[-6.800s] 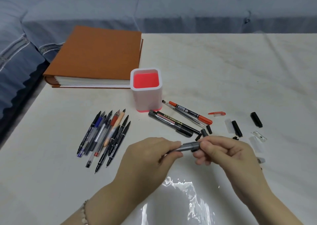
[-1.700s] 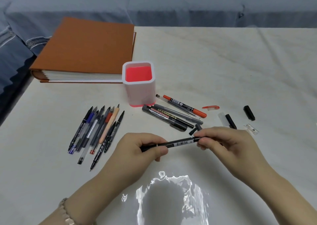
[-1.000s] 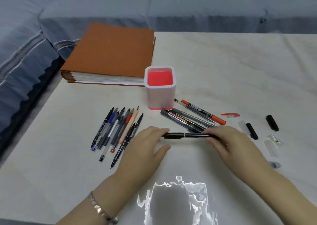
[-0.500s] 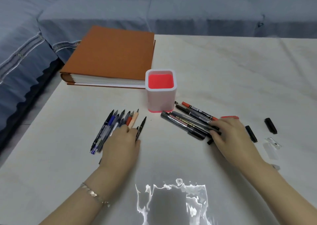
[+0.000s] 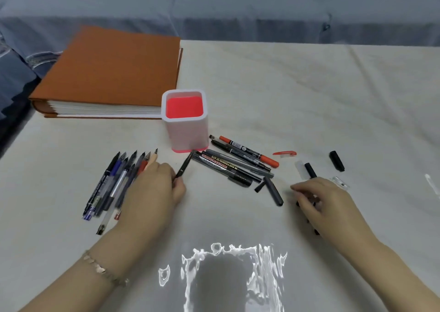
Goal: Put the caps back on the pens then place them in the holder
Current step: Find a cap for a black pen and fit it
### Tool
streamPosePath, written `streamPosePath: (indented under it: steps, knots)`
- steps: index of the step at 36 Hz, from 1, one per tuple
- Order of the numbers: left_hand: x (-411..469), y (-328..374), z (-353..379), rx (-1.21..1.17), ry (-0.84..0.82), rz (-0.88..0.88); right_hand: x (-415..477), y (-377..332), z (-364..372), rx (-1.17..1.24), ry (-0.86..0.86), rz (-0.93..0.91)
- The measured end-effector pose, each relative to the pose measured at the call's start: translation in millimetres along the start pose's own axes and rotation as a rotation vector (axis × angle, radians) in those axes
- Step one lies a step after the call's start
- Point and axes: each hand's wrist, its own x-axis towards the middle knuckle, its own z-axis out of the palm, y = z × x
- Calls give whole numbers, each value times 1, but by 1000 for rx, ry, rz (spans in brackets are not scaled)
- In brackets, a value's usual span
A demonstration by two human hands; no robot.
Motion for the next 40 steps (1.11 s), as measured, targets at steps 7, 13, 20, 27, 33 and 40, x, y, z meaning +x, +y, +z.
streamPosePath:
  steps: [7, 13, 20, 27, 33, 40]
  knots:
    - [-14, 18, 1, -407, -240, -39, 20, -25, 25, -132, -42, -190]
    - [-20, 21, -1, -541, -278, -57, 33, -29, 39, -279, -88, -203]
    - [-14, 37, -15, -1416, -264, -499, 17, -47, 24, 41, -83, -178]
    - [-9, 54, -23, -1952, -98, -592, -7, -72, 13, 631, -8, 13]
    - [-13, 64, -26, -1987, -59, -567, -13, -96, 8, 850, -14, 86]
    - [-17, 62, -27, -1875, -80, -448, -10, -105, 10, 769, 50, 42]
